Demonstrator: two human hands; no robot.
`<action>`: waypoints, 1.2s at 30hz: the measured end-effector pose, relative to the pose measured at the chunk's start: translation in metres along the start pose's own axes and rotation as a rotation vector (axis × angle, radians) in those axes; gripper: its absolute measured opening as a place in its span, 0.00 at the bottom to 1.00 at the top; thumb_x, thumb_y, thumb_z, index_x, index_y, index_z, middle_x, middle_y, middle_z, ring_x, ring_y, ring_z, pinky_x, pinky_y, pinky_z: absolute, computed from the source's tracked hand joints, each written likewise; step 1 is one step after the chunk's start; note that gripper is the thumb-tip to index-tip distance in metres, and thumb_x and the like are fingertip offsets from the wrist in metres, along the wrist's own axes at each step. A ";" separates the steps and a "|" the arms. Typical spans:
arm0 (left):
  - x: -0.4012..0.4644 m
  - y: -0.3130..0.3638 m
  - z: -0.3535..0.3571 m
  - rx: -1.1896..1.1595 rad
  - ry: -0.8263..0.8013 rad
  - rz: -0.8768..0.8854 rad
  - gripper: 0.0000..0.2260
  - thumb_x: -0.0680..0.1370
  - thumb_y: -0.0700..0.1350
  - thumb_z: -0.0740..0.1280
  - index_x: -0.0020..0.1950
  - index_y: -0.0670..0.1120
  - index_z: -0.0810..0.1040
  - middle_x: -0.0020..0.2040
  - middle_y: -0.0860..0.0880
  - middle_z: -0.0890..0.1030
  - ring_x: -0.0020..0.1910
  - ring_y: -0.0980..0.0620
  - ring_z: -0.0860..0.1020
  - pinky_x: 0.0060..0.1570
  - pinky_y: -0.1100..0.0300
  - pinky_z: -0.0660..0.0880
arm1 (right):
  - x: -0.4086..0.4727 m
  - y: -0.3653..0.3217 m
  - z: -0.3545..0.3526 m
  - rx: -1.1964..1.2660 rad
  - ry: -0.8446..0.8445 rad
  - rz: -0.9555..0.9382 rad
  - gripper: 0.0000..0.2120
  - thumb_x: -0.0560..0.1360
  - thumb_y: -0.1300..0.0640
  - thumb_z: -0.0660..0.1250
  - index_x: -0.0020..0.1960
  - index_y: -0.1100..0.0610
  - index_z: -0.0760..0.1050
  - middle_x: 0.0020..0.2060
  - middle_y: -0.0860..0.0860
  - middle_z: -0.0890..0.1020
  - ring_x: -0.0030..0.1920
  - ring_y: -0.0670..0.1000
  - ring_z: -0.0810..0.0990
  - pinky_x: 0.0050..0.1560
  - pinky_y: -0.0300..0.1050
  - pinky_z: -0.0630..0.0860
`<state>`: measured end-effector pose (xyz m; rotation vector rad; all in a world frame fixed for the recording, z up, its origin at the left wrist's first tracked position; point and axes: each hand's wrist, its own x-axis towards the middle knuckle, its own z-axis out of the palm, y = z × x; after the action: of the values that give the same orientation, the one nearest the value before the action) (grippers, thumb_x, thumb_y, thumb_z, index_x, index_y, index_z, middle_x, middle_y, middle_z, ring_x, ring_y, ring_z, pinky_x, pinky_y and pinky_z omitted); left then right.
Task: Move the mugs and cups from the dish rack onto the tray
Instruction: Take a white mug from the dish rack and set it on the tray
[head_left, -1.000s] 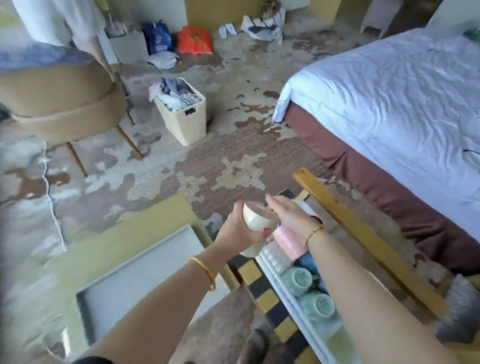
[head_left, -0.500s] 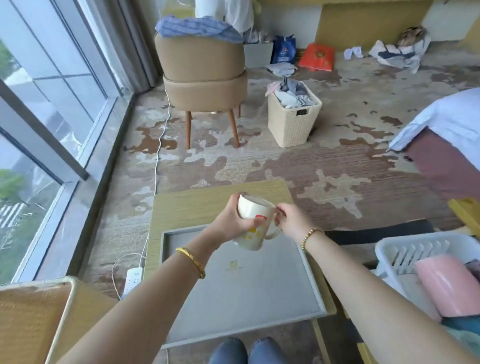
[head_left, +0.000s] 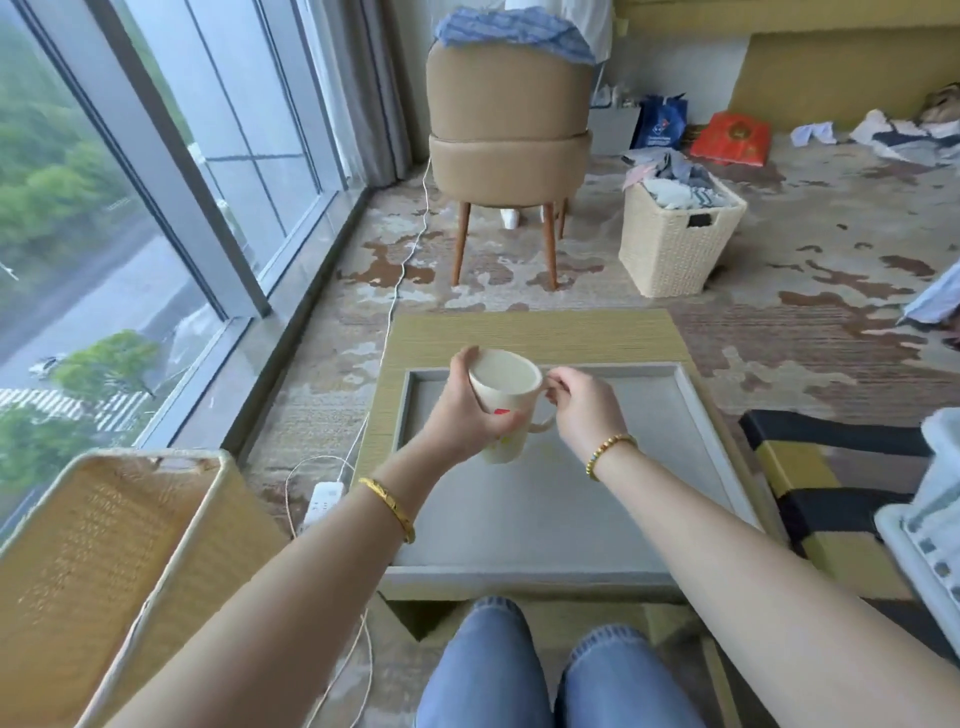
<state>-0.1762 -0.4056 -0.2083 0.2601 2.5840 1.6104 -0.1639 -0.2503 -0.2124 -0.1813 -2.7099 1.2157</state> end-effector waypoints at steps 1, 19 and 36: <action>-0.002 -0.005 -0.003 0.018 0.037 0.012 0.40 0.67 0.43 0.76 0.72 0.44 0.55 0.59 0.50 0.68 0.55 0.55 0.69 0.47 0.75 0.64 | 0.002 -0.003 0.008 0.015 -0.009 0.001 0.10 0.77 0.63 0.59 0.49 0.59 0.79 0.45 0.58 0.83 0.47 0.58 0.79 0.43 0.46 0.72; 0.060 -0.066 -0.058 0.284 0.105 -0.026 0.40 0.68 0.42 0.75 0.73 0.40 0.56 0.69 0.42 0.66 0.69 0.47 0.64 0.66 0.60 0.61 | 0.070 -0.011 0.092 0.112 -0.066 -0.099 0.05 0.76 0.61 0.63 0.46 0.60 0.78 0.41 0.55 0.82 0.41 0.52 0.74 0.35 0.37 0.61; 0.051 -0.059 -0.049 0.459 0.106 -0.089 0.42 0.71 0.46 0.72 0.75 0.40 0.48 0.71 0.37 0.59 0.70 0.41 0.61 0.65 0.54 0.63 | 0.053 -0.006 0.103 0.042 -0.223 0.197 0.12 0.78 0.62 0.56 0.58 0.61 0.73 0.54 0.60 0.80 0.57 0.60 0.77 0.57 0.47 0.74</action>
<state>-0.2403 -0.4642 -0.2385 0.0864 2.9707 1.0115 -0.2368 -0.3202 -0.2699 -0.3327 -2.9105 1.4235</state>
